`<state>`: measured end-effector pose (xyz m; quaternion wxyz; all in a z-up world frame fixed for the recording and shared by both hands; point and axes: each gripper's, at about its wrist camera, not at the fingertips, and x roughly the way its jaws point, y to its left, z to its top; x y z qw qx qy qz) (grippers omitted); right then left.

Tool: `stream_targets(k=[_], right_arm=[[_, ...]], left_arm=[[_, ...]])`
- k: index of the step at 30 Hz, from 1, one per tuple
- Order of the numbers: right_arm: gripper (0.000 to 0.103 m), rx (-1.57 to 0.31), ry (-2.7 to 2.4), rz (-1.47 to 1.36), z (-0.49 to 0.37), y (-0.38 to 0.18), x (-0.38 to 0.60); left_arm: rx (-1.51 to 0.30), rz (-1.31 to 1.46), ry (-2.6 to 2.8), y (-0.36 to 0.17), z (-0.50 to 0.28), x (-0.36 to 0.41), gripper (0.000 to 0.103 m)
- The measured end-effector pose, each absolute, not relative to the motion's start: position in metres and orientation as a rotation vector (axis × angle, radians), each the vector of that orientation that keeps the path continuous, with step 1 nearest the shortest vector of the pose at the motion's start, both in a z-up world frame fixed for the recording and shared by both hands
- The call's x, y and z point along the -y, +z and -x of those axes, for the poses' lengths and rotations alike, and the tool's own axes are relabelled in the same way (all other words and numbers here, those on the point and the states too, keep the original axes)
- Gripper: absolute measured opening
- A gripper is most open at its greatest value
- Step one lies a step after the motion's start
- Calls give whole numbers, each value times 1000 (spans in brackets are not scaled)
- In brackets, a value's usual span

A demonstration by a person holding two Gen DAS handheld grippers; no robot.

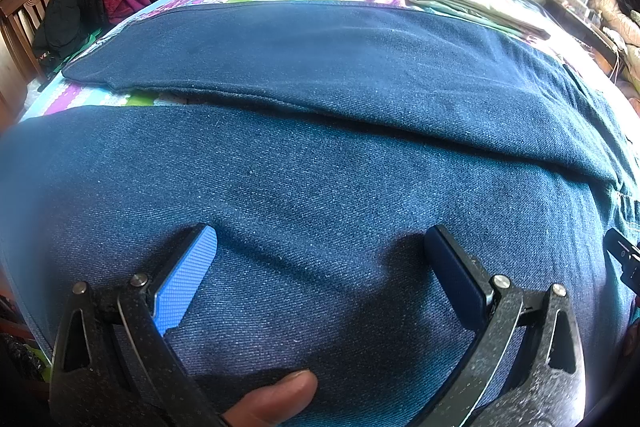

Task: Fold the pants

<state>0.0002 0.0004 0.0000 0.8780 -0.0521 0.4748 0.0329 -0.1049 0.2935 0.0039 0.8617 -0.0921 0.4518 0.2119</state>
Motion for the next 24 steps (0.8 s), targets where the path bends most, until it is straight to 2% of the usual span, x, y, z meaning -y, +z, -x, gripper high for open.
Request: stream_targets(k=[24], right_arm=[[103,-992,63,118,0,0,-1]], left_arm=[[-947,195,443,4,105,-294,103]])
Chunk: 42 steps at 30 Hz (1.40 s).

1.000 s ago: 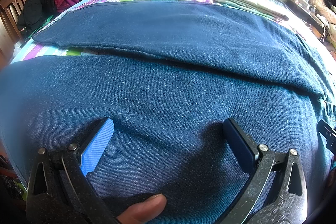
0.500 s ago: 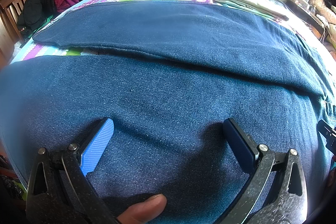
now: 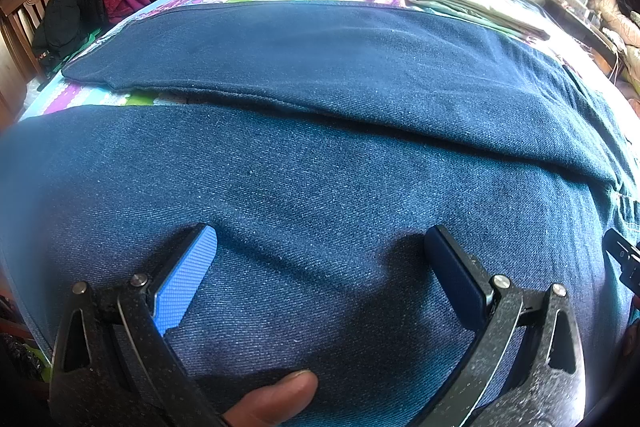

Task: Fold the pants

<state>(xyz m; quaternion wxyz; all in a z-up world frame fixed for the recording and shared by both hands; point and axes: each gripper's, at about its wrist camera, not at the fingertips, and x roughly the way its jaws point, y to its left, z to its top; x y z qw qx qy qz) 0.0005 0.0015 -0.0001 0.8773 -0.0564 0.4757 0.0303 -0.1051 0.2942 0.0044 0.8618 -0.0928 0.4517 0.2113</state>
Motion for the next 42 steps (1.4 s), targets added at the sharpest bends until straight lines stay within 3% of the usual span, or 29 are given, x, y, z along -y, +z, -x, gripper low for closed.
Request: stream_targets(k=[16,19,23,27,33,39,42], right_arm=[[103,-1012,60,123,-2,2,-4],[103,-1044,136,119,-3,10,6],[103,-925,150,146,-2,44,41],[103,-848,22,200,-28,75,86],[103,-784,-103,9,-50,111,130],[103,-807,-131,5,-69,107,113],[103,-843,-124,32,-76,93,98]], left_arm=[[-953,178,492,5,109,-290,103],[-976,239,416,11,112,-299,102],[-944,408,247,43,134,-325,101],[-849,275,273,103,125,-386,101],[-754,208,526,176,52,-570,100],[-831,345,666,140,-4,-697,92],[-881,443,660,95,-29,-734,78]])
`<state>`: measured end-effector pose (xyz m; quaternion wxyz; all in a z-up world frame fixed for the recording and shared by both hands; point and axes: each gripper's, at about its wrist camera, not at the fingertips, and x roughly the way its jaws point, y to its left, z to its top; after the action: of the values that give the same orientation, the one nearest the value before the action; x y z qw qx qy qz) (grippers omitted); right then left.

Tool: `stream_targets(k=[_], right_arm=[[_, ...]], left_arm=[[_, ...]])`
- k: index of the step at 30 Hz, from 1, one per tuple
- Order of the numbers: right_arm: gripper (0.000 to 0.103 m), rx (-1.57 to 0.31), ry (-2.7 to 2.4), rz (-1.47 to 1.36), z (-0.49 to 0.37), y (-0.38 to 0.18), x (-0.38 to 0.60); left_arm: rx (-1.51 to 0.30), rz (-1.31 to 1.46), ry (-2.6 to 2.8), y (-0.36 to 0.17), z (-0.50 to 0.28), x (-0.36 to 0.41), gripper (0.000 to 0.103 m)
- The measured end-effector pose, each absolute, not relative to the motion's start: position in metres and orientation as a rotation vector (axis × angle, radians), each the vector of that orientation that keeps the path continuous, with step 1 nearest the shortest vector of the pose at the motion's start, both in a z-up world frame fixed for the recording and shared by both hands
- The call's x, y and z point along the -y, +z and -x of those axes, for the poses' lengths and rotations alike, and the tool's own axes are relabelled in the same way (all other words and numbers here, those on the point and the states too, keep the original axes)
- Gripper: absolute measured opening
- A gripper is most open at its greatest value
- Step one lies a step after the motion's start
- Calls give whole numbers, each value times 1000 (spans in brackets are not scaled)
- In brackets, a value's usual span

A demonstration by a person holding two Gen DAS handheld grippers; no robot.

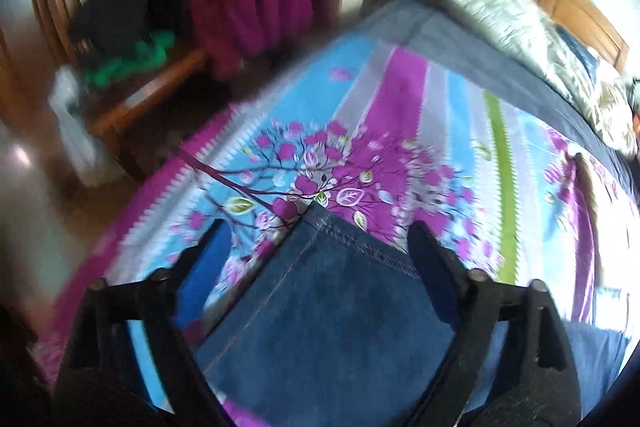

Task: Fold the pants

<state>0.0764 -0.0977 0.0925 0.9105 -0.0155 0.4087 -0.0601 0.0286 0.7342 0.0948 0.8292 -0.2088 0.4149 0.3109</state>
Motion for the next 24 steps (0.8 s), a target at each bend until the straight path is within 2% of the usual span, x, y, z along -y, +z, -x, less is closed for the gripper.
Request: stream_targets(k=[2,6,9,10,11,18,21,24], right_arm=[[101,-850,-125,43,-87,88,91],[99,-844,-122,29,-102,90,92],[92,-850,-114,40,-110,87,93],[91,-859,-109,44,-114,86,94],[90,-858,-103,52,-118,85,95],[90,-849,26,38,-198,83,96],[90,-915,40,9,-250,62,94],[86,-999,-2,-88,-293,33,105]], left_arm=[[-929,474,647,70,-40,-747,58],[-986,452,665,39,-64,-762,57],[-935,431,675,29,-63,-760,58],[-915,425,678,31,-59,-755,50],[-898,426,668,31,-57,-750,31],[-853,377,674,40,-47,-733,22],[-854,368,697,36,-52,-738,21],[-855,386,712,33,-54,-740,21]])
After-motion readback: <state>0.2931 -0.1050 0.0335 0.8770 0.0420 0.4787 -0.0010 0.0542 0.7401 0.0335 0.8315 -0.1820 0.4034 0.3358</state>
